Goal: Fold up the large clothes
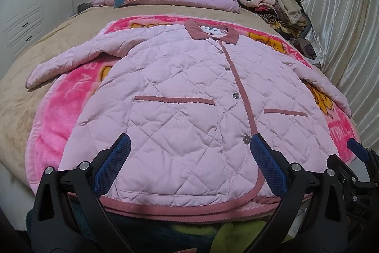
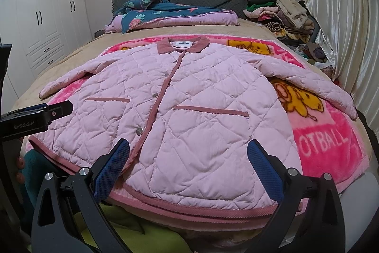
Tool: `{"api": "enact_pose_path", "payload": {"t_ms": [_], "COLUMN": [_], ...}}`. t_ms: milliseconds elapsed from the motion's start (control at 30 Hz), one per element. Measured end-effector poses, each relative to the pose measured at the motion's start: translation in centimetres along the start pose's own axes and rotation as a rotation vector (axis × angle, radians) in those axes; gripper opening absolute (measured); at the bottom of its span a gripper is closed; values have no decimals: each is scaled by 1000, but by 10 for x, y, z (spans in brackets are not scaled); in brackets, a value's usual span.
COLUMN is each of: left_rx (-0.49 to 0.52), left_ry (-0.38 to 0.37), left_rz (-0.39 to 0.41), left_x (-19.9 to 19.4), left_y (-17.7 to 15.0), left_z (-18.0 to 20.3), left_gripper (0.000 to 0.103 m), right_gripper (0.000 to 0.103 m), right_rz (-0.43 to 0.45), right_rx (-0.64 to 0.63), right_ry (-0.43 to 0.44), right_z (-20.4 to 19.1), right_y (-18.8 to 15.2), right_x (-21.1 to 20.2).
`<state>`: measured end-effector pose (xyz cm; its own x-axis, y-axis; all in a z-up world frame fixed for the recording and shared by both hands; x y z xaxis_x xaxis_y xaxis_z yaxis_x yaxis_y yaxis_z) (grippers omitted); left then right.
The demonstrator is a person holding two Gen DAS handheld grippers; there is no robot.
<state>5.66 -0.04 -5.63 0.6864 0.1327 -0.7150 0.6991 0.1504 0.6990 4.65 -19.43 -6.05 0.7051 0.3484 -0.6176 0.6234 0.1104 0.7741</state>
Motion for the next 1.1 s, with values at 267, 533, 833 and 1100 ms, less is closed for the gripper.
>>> {"api": "enact_pose_path", "payload": {"t_ms": [267, 533, 833, 1100], "left_rx": [0, 1, 2, 1], "left_ry": [-1, -1, 1, 2], "left_rz": [1, 2, 4, 5], "left_x": [0, 0, 0, 0], "left_y": [0, 0, 0, 0], "left_z": [0, 0, 0, 0], "left_gripper": [95, 95, 95, 95], "right_gripper": [99, 99, 99, 99], "right_rz": [-1, -5, -8, -9], "right_rx": [7, 9, 15, 15], "right_ry": [10, 11, 14, 13], "right_z": [-1, -2, 0, 1], "right_y": [0, 0, 0, -1], "right_x": [0, 2, 4, 4]}}
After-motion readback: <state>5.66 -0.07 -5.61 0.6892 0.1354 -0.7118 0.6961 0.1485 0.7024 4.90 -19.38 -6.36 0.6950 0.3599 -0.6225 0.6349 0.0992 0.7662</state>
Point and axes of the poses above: each gripper's, at about its wrist camera, not at the fingertips, and x roughly the way its jaws point, z to its right, y to its top, the point moved 8 cm from there along x, roughly the way its jaws point, and after that the axes turned 8 degrees about y, right-handed, at the moved point
